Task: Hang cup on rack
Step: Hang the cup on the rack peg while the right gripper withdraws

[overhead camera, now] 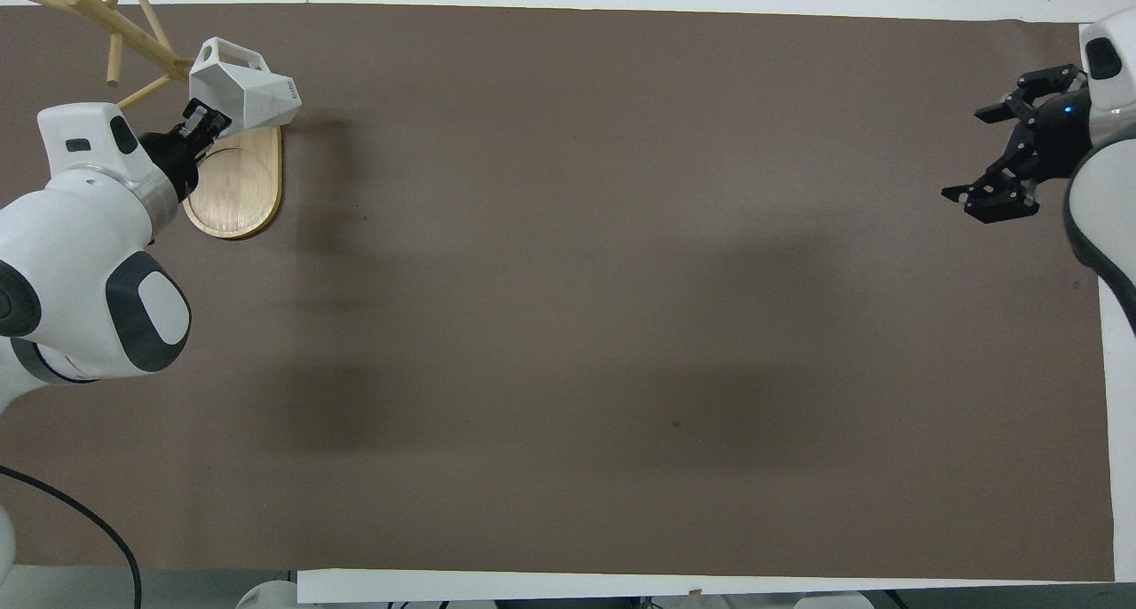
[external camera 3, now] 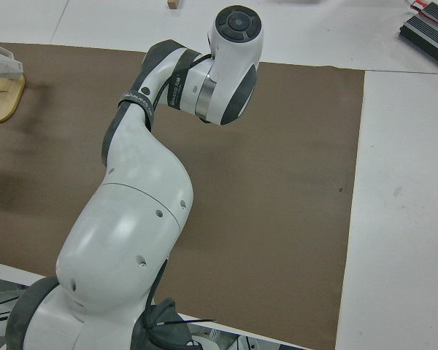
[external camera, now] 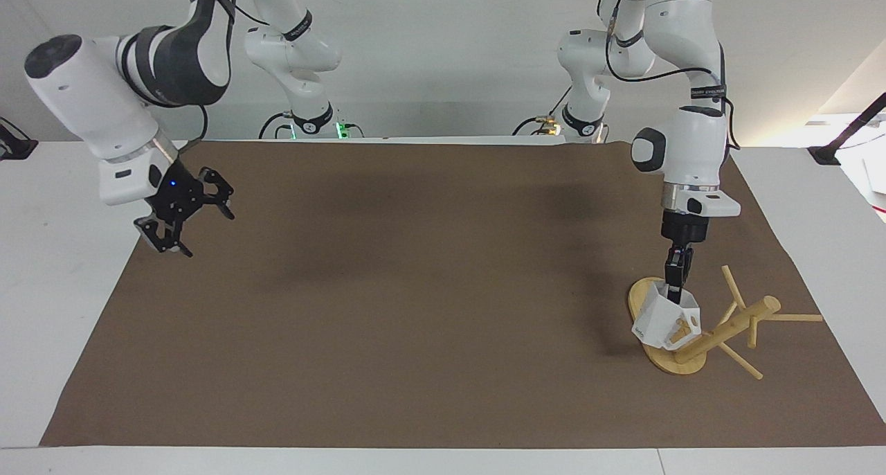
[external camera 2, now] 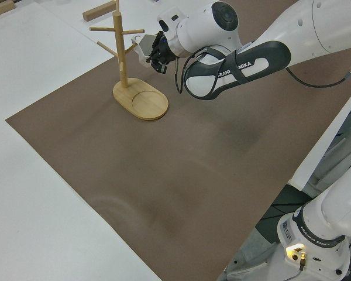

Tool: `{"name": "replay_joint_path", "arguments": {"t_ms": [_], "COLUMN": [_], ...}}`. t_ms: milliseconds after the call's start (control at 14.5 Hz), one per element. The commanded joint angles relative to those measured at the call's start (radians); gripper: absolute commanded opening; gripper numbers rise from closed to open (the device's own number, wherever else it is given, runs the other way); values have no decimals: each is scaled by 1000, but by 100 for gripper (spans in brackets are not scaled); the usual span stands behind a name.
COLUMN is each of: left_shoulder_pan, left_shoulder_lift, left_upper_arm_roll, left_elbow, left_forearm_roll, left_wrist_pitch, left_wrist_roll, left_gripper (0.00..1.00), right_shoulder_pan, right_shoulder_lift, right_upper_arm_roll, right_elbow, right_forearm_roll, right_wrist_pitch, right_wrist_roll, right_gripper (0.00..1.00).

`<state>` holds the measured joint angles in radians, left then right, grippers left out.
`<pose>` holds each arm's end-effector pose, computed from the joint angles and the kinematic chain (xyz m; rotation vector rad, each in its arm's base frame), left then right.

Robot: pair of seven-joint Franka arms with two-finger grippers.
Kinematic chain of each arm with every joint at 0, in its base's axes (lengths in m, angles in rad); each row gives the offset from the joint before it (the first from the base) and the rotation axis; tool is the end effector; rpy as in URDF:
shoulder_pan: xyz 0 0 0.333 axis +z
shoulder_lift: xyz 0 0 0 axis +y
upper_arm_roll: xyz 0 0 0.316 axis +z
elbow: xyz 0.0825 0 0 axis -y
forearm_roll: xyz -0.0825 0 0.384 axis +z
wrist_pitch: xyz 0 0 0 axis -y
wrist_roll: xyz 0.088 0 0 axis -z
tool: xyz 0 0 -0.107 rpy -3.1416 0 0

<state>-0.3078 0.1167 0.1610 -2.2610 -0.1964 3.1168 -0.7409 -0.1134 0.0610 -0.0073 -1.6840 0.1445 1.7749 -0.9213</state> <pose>0.5757 -0.0701 0.3972 2.4341 1.0009 0.8850 0.5827 -0.0580 0.5546 -2.8065 -1.1428 -0.1462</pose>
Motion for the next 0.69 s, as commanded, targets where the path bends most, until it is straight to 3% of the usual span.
{"name": "replay_joint_path", "arguments": {"t_ms": [0, 138, 207, 483, 621], "left_shoulder_pan": [18, 25, 30, 38, 65], "left_shoulder_lift": [-22, -11, -6, -32, -106], "left_upper_arm_roll": [-6, -3, -2, 6, 12], "left_elbow": [-15, 59, 89, 77, 78], "left_forearm_roll": [-8, -1, 0, 2, 15], "left_wrist_pitch": [5, -131, -180, -222, -350], "left_wrist_roll": [9, 50, 113, 149, 164], "left_gripper": [16, 57, 99, 100, 100], "right_shoulder_pan": [27, 75, 96, 132, 129], "right_shoulder_lift": [-33, -66, -69, -70, -66], "right_upper_arm_roll": [-26, -75, -86, -85, -83], "right_elbow": [62, 99, 137, 185, 179], "right_forearm_roll": [-48, -86, -104, -171, -163], "right_wrist_pitch": [-167, -289, -354, -423, -442], "right_wrist_roll": [301, 442, 514, 746, 765], "right_gripper": [100, 100, 100, 100, 100]}}
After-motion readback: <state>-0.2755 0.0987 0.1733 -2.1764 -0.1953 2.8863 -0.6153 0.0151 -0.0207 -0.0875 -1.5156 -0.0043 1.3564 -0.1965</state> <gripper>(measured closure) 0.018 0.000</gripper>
